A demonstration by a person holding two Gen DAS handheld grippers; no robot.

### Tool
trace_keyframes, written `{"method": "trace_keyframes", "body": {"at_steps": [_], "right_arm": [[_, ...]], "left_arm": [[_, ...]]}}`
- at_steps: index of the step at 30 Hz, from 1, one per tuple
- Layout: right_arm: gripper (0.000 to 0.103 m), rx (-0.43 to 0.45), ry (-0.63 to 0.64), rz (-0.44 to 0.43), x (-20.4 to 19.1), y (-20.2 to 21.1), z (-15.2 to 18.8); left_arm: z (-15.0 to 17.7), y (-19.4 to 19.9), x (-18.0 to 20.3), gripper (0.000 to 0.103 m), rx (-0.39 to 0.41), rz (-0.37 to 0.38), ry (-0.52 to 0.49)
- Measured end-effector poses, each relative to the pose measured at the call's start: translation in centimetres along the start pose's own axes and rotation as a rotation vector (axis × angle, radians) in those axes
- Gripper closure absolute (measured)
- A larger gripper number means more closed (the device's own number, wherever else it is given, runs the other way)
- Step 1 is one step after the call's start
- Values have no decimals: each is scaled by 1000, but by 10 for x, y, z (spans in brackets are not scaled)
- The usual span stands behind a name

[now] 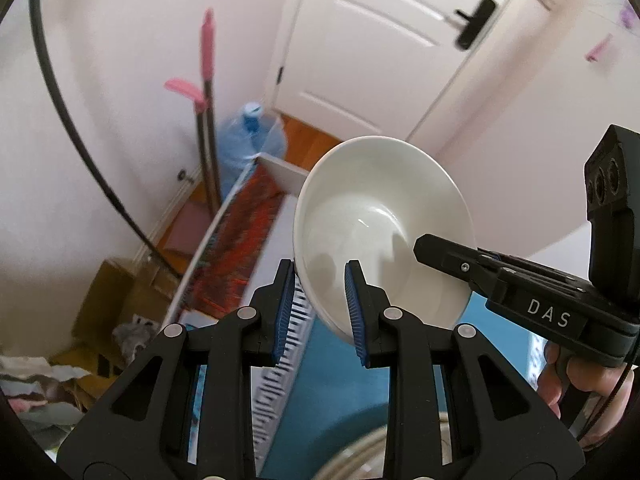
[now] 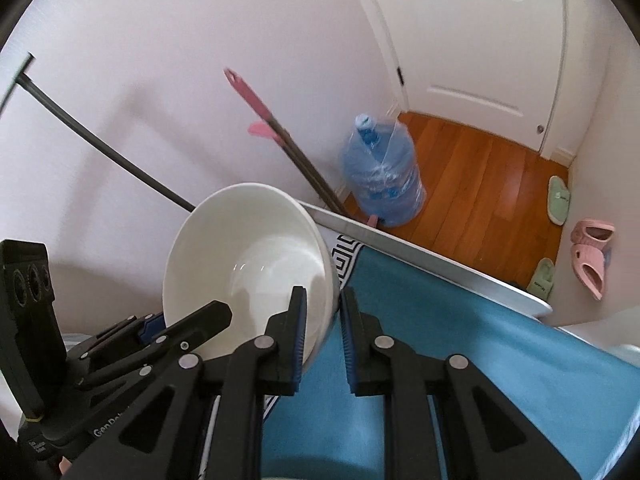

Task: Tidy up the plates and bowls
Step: 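Carry the white bowl over the cream bowl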

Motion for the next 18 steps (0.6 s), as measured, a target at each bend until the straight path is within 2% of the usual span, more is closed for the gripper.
{"method": "trace_keyframes", "body": {"at_steps": [8,14,18], "right_arm": [[87,122,-67,50,37,113,32],[87,176,-136,114,99,183,85],[87,187,-186,163,138,215,124]], "left_arm": [[30,36,107,80,15,71,-126],[75,40,196,80,-7,147,-221],[113,32,248,80,-45,201,-270]]}}
Point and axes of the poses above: each gripper's, at about its wrist camera, not at the fingertips, and y roughly against the way its jaws point, x to its right, z to its underside, the point moved 7 cm from there along -y, roughly the way its jaws point, and after that the axes turned 15 degrees about z, right-handed, at the moved point
